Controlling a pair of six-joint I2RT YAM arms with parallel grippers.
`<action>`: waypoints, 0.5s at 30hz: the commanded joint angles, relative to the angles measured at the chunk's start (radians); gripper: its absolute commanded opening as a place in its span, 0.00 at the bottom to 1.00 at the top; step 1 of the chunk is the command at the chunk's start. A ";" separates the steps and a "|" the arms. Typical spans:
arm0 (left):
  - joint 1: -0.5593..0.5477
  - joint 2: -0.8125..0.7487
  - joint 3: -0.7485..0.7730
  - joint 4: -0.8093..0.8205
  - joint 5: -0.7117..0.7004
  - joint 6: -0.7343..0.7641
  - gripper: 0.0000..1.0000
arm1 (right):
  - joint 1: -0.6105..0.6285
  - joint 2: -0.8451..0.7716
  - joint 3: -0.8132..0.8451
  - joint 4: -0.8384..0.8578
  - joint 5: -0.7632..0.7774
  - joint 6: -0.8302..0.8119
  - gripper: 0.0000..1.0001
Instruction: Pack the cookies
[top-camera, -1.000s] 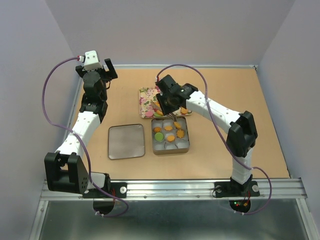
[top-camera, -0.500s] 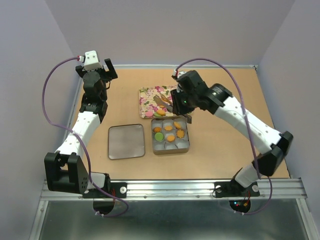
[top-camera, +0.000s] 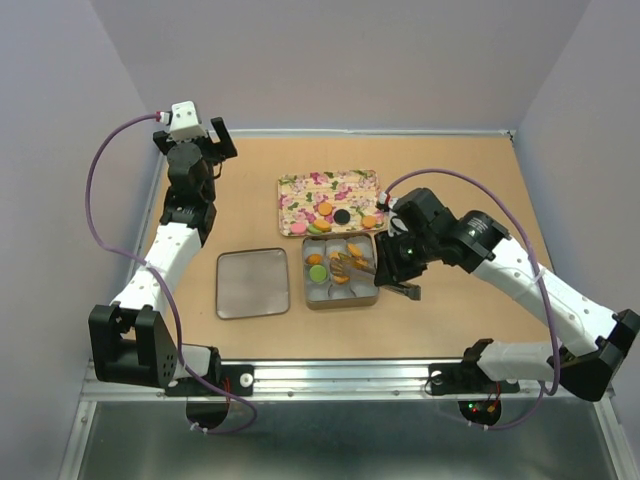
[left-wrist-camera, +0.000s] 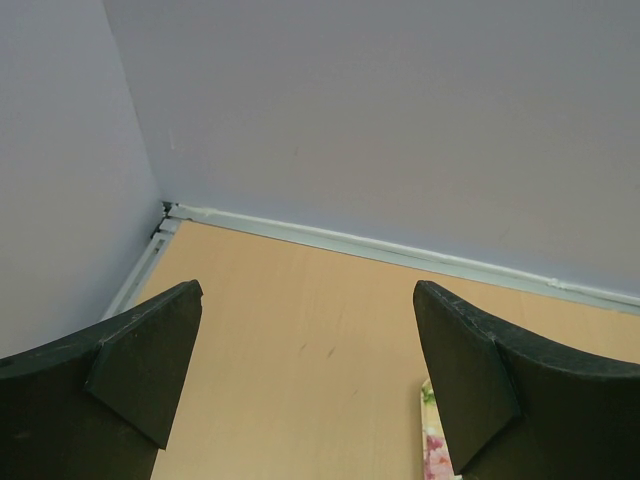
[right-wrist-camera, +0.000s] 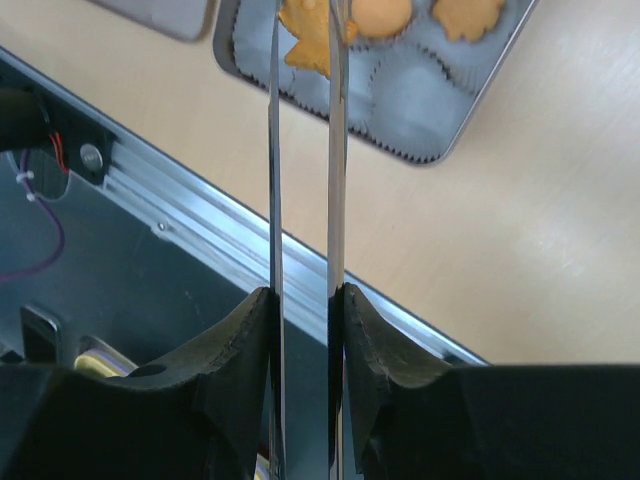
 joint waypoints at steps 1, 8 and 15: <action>-0.014 -0.012 0.001 0.037 -0.009 0.009 0.99 | 0.005 -0.057 -0.045 0.002 -0.078 0.032 0.33; -0.018 -0.011 0.003 0.035 -0.015 0.012 0.99 | 0.007 -0.089 -0.123 -0.009 -0.120 0.049 0.33; -0.018 -0.012 0.003 0.035 -0.016 0.013 0.99 | 0.007 -0.080 -0.197 0.033 -0.129 0.051 0.32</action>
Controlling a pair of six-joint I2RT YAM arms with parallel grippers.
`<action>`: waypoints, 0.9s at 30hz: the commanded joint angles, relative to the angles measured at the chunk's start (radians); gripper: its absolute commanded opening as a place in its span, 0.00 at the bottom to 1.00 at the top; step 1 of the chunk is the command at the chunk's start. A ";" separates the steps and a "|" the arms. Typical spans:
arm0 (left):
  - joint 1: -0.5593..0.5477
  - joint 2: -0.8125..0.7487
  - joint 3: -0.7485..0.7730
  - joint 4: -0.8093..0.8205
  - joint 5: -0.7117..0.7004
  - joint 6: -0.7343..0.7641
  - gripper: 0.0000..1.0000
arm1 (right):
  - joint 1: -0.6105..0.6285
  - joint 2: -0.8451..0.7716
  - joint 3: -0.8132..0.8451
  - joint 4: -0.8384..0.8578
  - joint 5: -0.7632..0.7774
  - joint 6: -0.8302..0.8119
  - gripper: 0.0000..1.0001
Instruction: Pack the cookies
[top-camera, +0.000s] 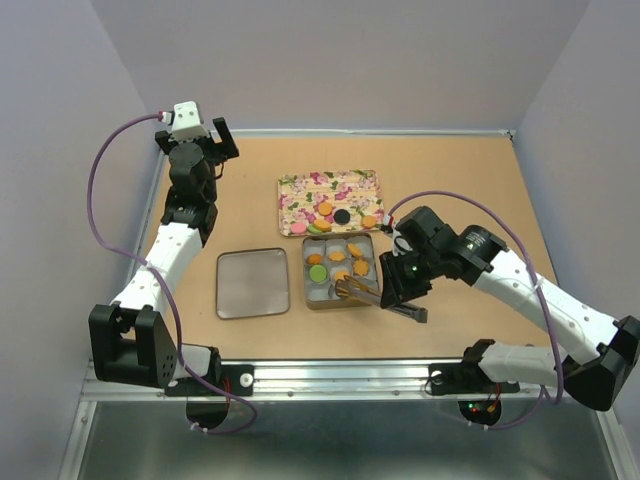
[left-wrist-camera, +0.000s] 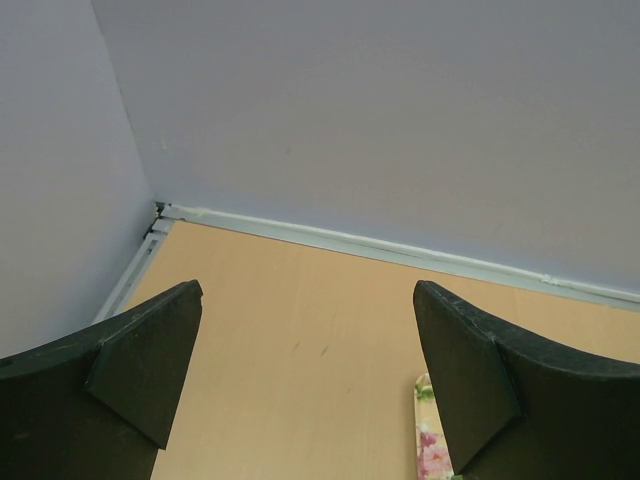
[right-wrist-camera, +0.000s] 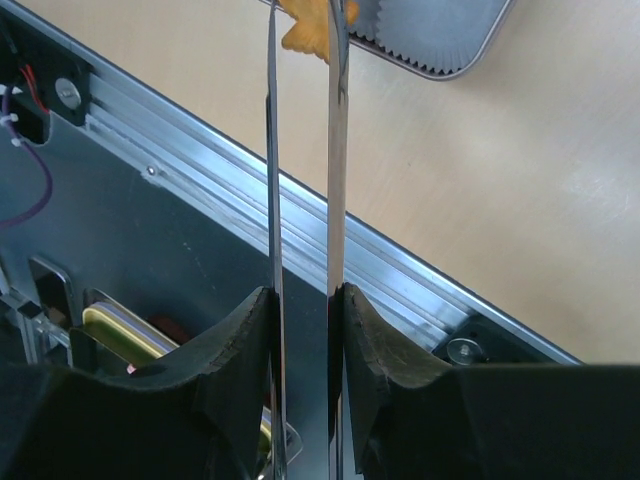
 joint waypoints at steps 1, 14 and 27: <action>-0.002 -0.012 0.003 0.036 -0.015 0.014 0.99 | 0.005 -0.005 -0.025 0.055 -0.020 0.006 0.32; -0.005 -0.017 0.003 0.034 -0.020 0.017 0.99 | 0.005 0.053 -0.014 0.075 0.026 -0.013 0.32; -0.007 -0.018 0.003 0.034 -0.021 0.017 0.99 | 0.007 0.082 0.040 0.075 0.059 -0.029 0.43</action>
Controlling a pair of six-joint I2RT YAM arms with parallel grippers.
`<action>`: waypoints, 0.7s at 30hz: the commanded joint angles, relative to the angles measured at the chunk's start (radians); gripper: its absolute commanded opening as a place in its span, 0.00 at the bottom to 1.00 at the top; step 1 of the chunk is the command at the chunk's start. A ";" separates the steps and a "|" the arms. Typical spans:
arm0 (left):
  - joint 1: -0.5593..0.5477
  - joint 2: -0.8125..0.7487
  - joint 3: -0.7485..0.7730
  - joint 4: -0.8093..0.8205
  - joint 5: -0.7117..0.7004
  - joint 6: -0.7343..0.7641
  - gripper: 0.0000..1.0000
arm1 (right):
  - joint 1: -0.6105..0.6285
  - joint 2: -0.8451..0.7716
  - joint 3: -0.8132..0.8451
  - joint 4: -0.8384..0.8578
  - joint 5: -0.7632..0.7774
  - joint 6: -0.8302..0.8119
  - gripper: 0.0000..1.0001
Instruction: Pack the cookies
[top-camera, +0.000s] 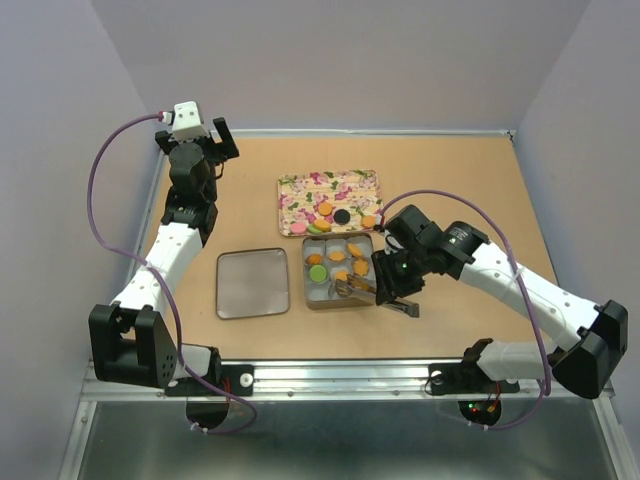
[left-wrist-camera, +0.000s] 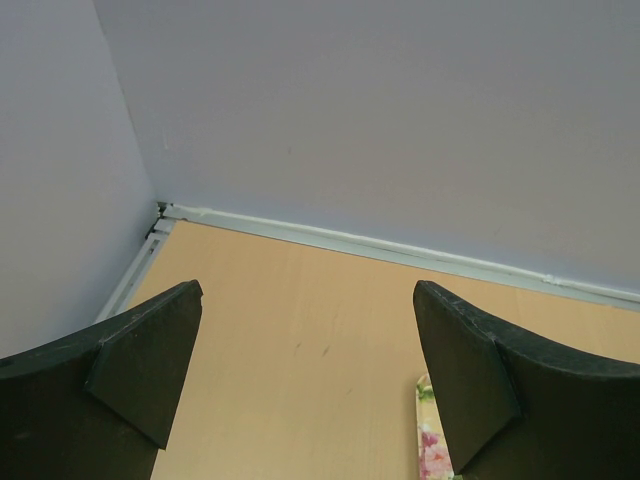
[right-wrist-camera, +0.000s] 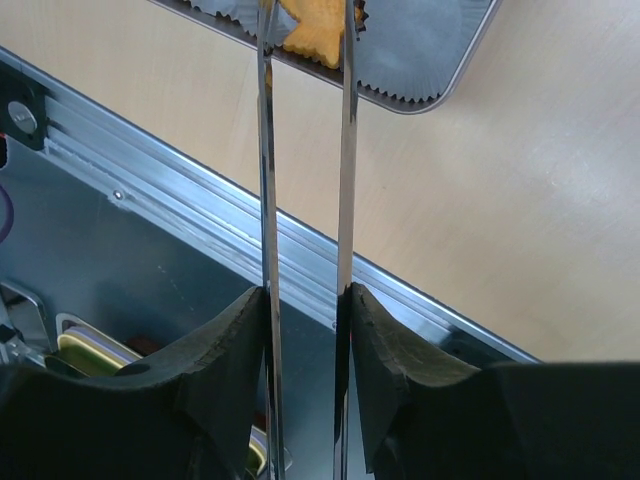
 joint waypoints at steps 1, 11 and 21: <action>-0.006 -0.018 0.003 0.034 -0.017 0.014 0.99 | 0.005 0.002 0.069 0.027 0.016 -0.017 0.43; -0.006 -0.020 0.003 0.035 -0.019 0.014 0.99 | 0.005 0.042 0.245 -0.006 0.039 -0.030 0.45; -0.008 -0.018 0.001 0.035 -0.023 0.018 0.99 | 0.005 0.115 0.420 -0.069 0.088 -0.089 0.45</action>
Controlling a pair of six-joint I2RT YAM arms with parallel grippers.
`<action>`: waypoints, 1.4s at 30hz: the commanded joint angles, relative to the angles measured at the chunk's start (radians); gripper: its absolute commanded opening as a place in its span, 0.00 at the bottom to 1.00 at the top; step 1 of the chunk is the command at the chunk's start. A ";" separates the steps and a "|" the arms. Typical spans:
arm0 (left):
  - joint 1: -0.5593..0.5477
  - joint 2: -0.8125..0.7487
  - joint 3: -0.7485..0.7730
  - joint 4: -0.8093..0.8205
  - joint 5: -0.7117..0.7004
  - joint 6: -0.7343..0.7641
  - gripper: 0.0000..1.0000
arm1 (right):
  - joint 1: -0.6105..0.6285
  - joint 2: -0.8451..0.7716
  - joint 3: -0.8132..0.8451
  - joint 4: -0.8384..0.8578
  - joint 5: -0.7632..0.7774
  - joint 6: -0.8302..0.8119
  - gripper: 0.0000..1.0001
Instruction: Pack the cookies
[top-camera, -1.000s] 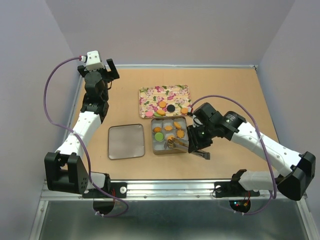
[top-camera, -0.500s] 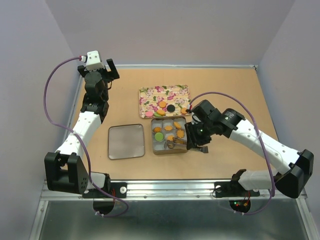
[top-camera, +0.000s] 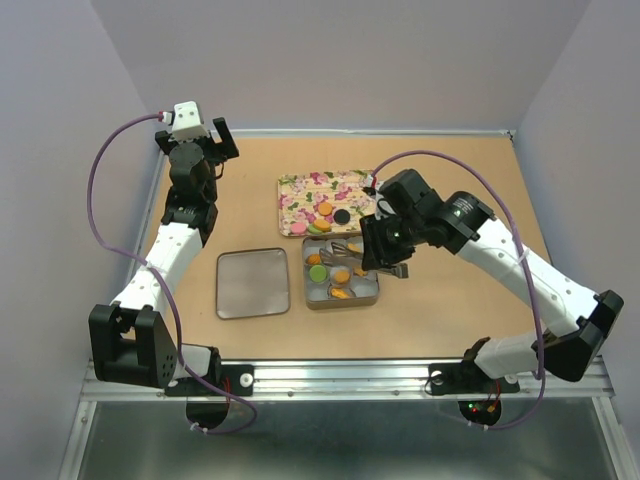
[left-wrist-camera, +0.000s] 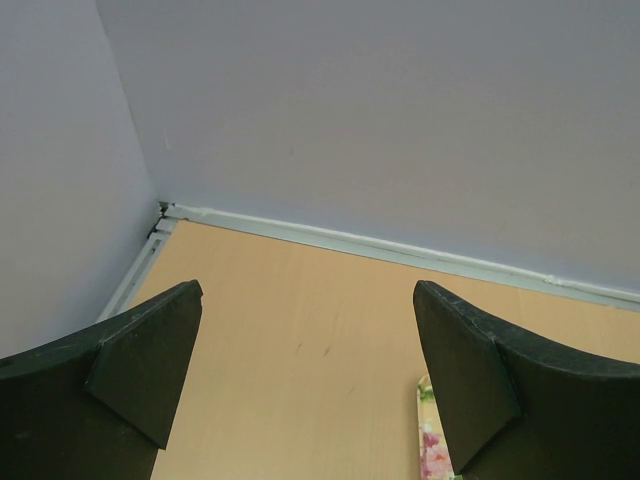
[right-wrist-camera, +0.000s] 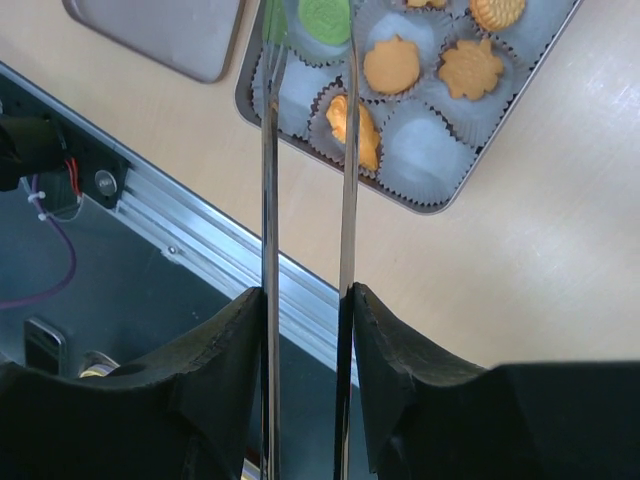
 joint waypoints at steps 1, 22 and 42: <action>-0.009 -0.020 0.001 0.034 -0.020 0.016 0.99 | 0.005 0.023 0.115 -0.036 0.049 -0.044 0.45; -0.010 -0.021 0.003 0.034 -0.021 0.021 0.99 | -0.056 0.385 0.424 0.091 0.319 -0.114 0.47; -0.010 -0.021 0.006 0.034 -0.006 0.015 0.99 | -0.062 0.657 0.585 0.116 0.402 -0.154 0.55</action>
